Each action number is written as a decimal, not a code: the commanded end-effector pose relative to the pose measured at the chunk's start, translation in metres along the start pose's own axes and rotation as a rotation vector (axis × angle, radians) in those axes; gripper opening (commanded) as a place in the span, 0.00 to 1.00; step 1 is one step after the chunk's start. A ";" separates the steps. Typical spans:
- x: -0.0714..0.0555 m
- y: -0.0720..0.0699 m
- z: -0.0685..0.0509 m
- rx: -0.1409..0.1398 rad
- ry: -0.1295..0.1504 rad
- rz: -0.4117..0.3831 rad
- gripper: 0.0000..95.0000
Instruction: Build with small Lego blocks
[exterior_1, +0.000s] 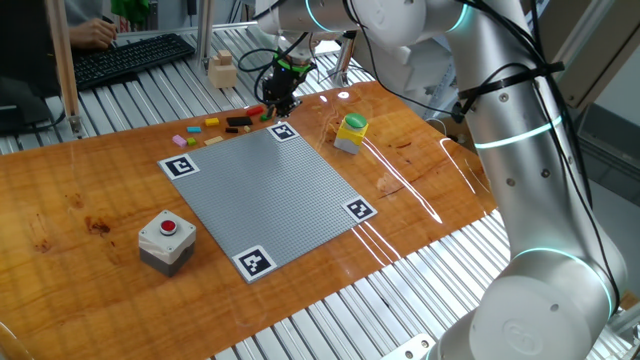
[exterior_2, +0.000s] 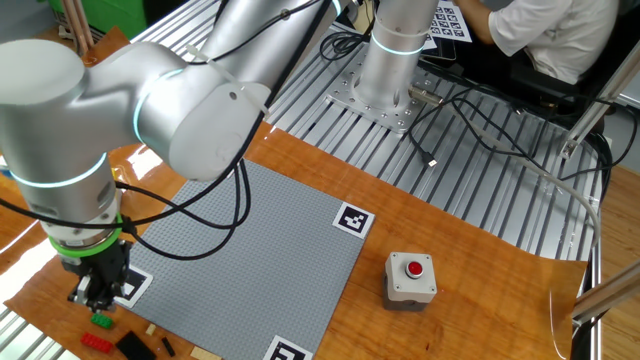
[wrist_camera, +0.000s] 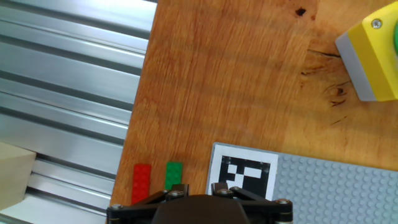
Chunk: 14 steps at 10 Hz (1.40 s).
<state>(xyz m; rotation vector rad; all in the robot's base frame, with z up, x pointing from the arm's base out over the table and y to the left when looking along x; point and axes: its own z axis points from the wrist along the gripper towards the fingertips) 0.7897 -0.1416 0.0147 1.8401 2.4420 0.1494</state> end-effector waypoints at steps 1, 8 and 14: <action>0.001 -0.002 0.001 0.000 -0.006 -0.002 0.20; 0.000 -0.003 0.004 -0.003 -0.007 -0.004 0.20; -0.001 -0.003 0.000 0.020 -0.008 -0.007 0.20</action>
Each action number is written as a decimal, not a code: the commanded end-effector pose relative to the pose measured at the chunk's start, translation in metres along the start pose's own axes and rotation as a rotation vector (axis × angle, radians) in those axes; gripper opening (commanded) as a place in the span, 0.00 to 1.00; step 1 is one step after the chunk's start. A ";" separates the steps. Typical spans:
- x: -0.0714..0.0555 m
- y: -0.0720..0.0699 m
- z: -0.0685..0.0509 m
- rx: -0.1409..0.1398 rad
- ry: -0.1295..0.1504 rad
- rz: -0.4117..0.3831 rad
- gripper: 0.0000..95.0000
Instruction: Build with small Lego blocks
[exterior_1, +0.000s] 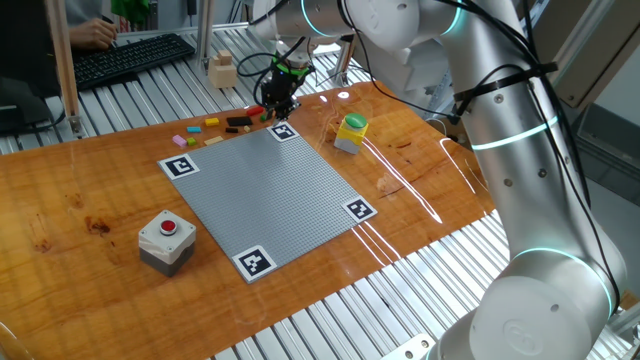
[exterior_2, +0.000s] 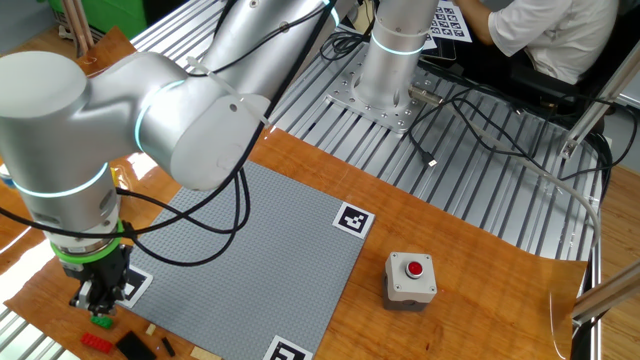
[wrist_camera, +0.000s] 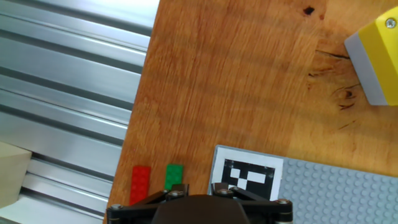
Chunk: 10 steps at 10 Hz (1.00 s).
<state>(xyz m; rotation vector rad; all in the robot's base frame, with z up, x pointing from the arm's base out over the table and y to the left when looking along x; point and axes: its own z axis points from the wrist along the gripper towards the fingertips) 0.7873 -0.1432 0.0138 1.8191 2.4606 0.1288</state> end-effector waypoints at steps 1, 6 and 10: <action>0.000 0.000 0.000 0.011 0.011 0.022 0.40; 0.000 0.000 0.000 0.032 0.040 -0.005 0.20; 0.000 0.000 0.000 0.043 0.056 0.014 0.20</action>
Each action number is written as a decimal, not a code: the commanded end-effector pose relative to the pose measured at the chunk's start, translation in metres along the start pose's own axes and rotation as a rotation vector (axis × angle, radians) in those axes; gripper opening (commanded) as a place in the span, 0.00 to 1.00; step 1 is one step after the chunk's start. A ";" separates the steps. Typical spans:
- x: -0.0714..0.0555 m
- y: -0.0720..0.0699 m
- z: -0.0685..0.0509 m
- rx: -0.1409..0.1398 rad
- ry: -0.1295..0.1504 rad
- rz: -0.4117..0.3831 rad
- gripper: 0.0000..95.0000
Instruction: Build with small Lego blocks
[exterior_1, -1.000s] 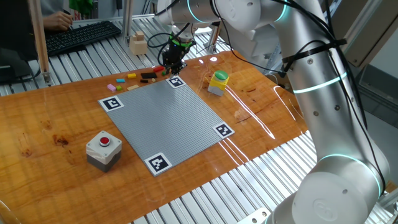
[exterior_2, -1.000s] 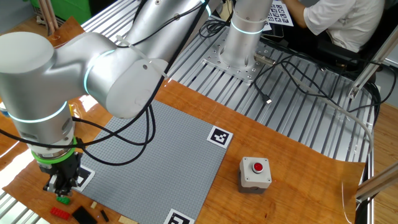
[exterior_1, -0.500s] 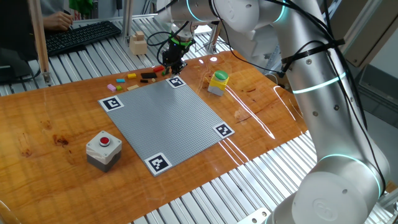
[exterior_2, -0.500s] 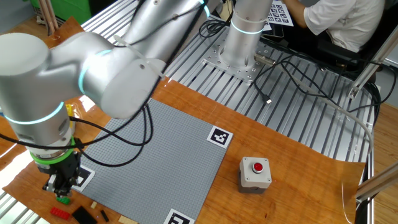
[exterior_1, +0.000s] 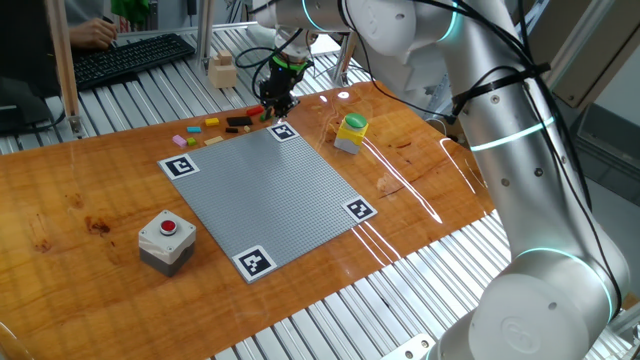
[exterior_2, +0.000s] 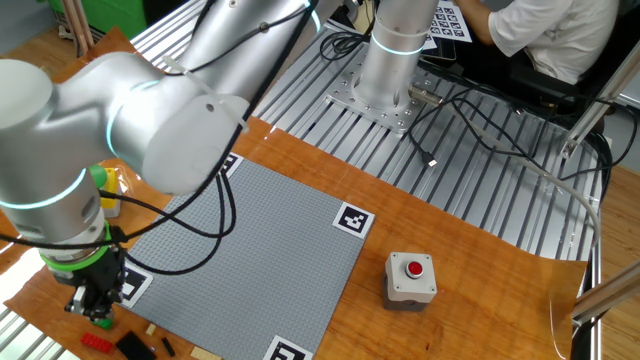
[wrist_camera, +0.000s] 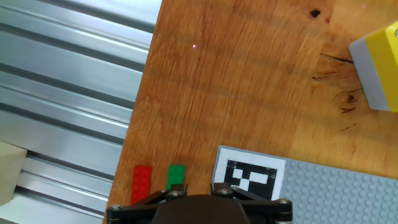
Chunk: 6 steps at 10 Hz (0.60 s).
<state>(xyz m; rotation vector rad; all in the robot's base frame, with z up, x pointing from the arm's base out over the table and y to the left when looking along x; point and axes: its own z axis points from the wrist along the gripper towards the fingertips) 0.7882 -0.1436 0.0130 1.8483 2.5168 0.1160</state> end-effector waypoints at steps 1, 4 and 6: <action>0.001 -0.001 -0.001 0.003 0.014 0.005 0.40; 0.001 -0.001 -0.001 -0.009 0.009 -0.053 0.40; 0.001 -0.001 -0.001 -0.039 0.001 0.005 0.40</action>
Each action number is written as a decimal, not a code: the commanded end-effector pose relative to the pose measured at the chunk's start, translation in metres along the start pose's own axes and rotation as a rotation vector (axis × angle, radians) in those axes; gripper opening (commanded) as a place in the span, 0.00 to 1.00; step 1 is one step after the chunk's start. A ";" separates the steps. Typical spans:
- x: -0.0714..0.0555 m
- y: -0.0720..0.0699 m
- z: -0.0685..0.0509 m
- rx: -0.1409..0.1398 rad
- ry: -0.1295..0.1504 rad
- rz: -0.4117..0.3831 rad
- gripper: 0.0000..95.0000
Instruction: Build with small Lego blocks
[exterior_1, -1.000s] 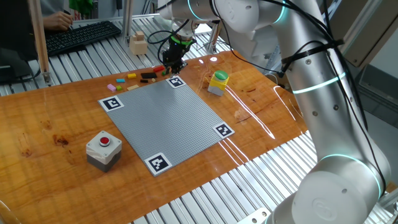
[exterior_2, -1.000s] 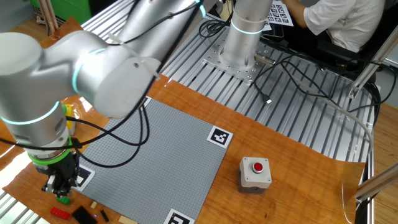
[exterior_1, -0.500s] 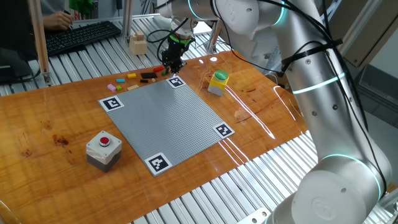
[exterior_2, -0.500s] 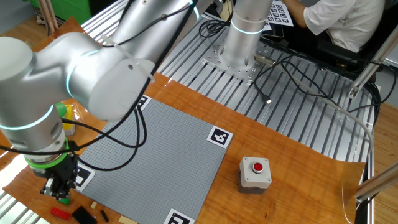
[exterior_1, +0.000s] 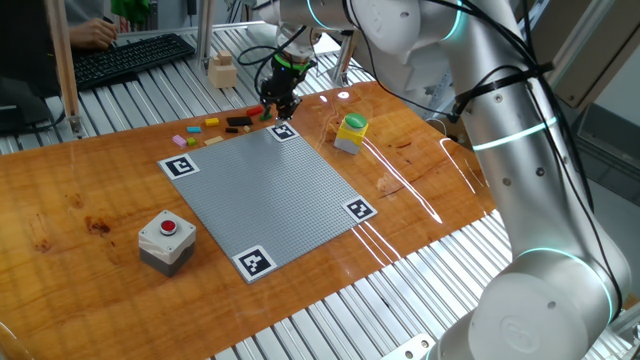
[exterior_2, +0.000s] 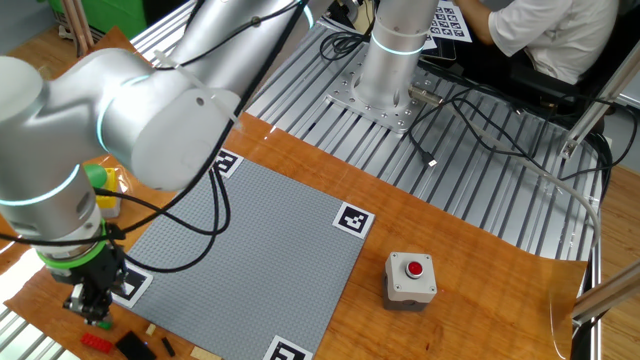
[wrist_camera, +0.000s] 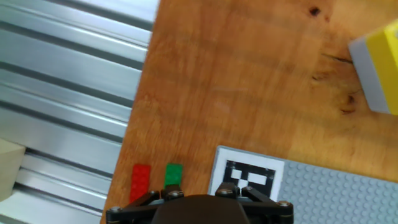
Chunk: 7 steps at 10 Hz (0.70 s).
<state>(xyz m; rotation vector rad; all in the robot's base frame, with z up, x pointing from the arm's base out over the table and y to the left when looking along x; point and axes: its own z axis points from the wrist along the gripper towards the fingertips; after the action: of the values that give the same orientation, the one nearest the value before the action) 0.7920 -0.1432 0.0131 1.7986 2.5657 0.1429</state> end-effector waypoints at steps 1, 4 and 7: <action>0.002 -0.005 -0.001 -0.056 -0.029 0.066 0.40; 0.002 -0.005 -0.001 -0.067 -0.036 0.093 0.40; 0.002 -0.005 -0.001 -0.068 -0.038 0.094 0.40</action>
<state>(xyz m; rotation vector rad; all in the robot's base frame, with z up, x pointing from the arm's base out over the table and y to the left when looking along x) 0.7883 -0.1436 0.0131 1.8994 2.4099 0.1955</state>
